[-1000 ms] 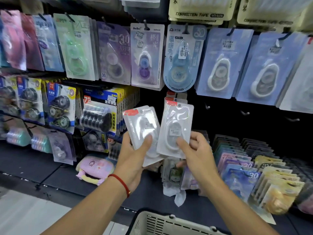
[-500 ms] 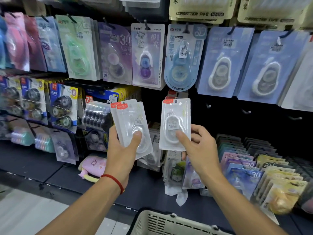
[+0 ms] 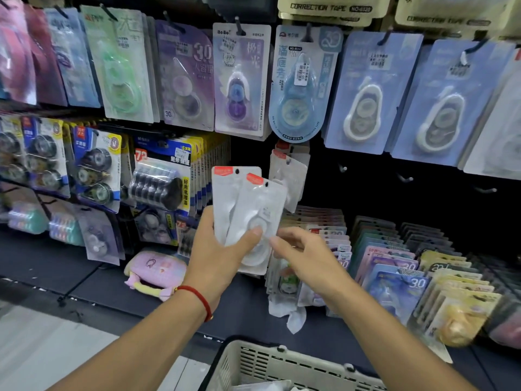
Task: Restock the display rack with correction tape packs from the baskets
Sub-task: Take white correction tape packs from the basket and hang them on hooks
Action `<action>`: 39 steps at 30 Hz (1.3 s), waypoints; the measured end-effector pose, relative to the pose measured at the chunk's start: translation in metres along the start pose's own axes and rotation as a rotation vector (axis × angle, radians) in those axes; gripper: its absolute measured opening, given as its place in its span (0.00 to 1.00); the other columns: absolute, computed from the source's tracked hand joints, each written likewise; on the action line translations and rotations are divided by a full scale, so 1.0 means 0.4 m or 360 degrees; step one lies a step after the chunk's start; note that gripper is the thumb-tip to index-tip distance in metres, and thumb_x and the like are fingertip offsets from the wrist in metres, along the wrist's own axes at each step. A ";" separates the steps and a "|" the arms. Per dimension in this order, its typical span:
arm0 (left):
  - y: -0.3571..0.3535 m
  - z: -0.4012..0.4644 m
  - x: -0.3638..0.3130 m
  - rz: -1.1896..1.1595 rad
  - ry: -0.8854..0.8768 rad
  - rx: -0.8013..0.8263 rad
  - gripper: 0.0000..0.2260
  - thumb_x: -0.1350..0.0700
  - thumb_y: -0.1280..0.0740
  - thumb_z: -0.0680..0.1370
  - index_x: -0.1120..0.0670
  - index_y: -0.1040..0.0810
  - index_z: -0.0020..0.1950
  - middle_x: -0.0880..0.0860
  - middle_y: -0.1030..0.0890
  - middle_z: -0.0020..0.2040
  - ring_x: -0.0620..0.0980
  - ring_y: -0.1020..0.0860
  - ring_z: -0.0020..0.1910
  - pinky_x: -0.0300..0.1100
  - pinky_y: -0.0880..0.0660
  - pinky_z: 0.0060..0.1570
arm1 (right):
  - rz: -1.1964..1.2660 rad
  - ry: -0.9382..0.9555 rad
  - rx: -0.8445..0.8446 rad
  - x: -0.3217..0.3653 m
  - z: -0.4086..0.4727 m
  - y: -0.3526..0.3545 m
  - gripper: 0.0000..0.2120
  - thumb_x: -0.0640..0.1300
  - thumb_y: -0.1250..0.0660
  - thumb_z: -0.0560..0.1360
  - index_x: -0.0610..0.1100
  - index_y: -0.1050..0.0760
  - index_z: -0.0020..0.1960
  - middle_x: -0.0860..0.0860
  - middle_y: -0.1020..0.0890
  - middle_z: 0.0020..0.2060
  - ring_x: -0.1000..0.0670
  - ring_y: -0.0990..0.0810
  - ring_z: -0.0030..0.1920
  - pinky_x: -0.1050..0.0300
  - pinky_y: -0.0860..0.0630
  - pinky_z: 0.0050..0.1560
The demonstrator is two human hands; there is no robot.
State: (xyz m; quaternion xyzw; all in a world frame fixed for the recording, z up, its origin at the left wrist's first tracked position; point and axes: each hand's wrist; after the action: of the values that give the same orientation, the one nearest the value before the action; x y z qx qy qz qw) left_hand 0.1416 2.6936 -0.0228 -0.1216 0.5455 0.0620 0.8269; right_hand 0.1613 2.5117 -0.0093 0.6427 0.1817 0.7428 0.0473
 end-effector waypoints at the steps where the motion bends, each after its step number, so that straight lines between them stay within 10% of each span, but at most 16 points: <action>1: -0.007 -0.003 0.001 0.0013 -0.0005 0.0039 0.24 0.51 0.18 0.69 0.45 0.23 0.61 0.45 0.14 0.55 0.45 0.15 0.55 0.39 0.18 0.49 | 0.0081 0.0025 -0.0018 0.000 0.001 -0.007 0.05 0.51 0.28 0.80 0.52 0.18 0.54 0.54 0.13 0.48 0.56 0.14 0.49 0.44 0.14 0.50; 8: -0.017 0.000 -0.007 -0.0075 0.0113 0.0015 0.14 0.56 0.25 0.78 0.40 0.23 0.58 0.44 0.14 0.51 0.46 0.13 0.47 0.44 0.16 0.38 | 0.0279 0.0241 -0.0334 0.001 0.005 0.010 0.08 0.53 0.31 0.82 0.51 0.25 0.57 0.54 0.11 0.44 0.57 0.13 0.43 0.65 0.22 0.38; 15: -0.001 0.010 -0.003 -0.0104 0.0169 -0.0096 0.17 0.58 0.31 0.81 0.33 0.21 0.52 0.40 0.14 0.48 0.45 0.13 0.42 0.44 0.18 0.32 | 0.0217 0.0351 -0.0483 0.036 0.036 0.032 0.09 0.56 0.31 0.82 0.53 0.24 0.57 0.52 0.12 0.42 0.42 0.13 0.46 0.41 0.18 0.47; 21: 0.003 0.016 -0.005 -0.0088 0.0135 -0.0162 0.17 0.54 0.32 0.77 0.30 0.22 0.56 0.39 0.15 0.51 0.45 0.14 0.46 0.45 0.17 0.35 | 0.0206 0.0346 -0.0637 0.043 0.052 0.014 0.12 0.57 0.29 0.80 0.50 0.23 0.56 0.54 0.13 0.39 0.52 0.17 0.35 0.56 0.20 0.28; 27: 0.003 0.011 -0.007 -0.0038 0.0108 -0.0080 0.15 0.56 0.31 0.79 0.35 0.26 0.56 0.42 0.15 0.53 0.44 0.13 0.46 0.41 0.18 0.32 | -0.0647 0.0057 -0.0646 -0.003 0.069 0.017 0.22 0.61 0.36 0.82 0.48 0.29 0.69 0.52 0.21 0.60 0.49 0.21 0.59 0.48 0.22 0.57; 33: -0.017 0.002 -0.011 -0.0098 0.0160 0.0193 0.21 0.61 0.29 0.82 0.35 0.27 0.63 0.51 0.12 0.55 0.54 0.12 0.51 0.54 0.14 0.42 | -0.0046 0.0274 -0.0095 0.001 0.066 0.005 0.06 0.54 0.31 0.82 0.53 0.19 0.55 0.58 0.14 0.47 0.58 0.16 0.48 0.54 0.18 0.52; 39: -0.034 0.004 -0.005 -0.0034 0.0225 0.0247 0.28 0.65 0.32 0.83 0.38 0.28 0.76 0.49 0.17 0.63 0.49 0.14 0.49 0.47 0.15 0.53 | 0.0157 0.0354 -0.0409 0.010 0.062 0.025 0.06 0.51 0.34 0.84 0.49 0.21 0.54 0.53 0.13 0.41 0.57 0.19 0.38 0.61 0.25 0.39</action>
State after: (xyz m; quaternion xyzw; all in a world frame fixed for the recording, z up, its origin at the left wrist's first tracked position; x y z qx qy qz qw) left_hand 0.1455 2.6812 -0.0185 -0.0672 0.6044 0.0021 0.7938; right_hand 0.1862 2.5089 0.0005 0.5534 0.0577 0.8277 0.0722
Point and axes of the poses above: each hand's wrist, its own z-axis towards the middle knuckle, its own y-axis out of the back of the hand, x = y × z
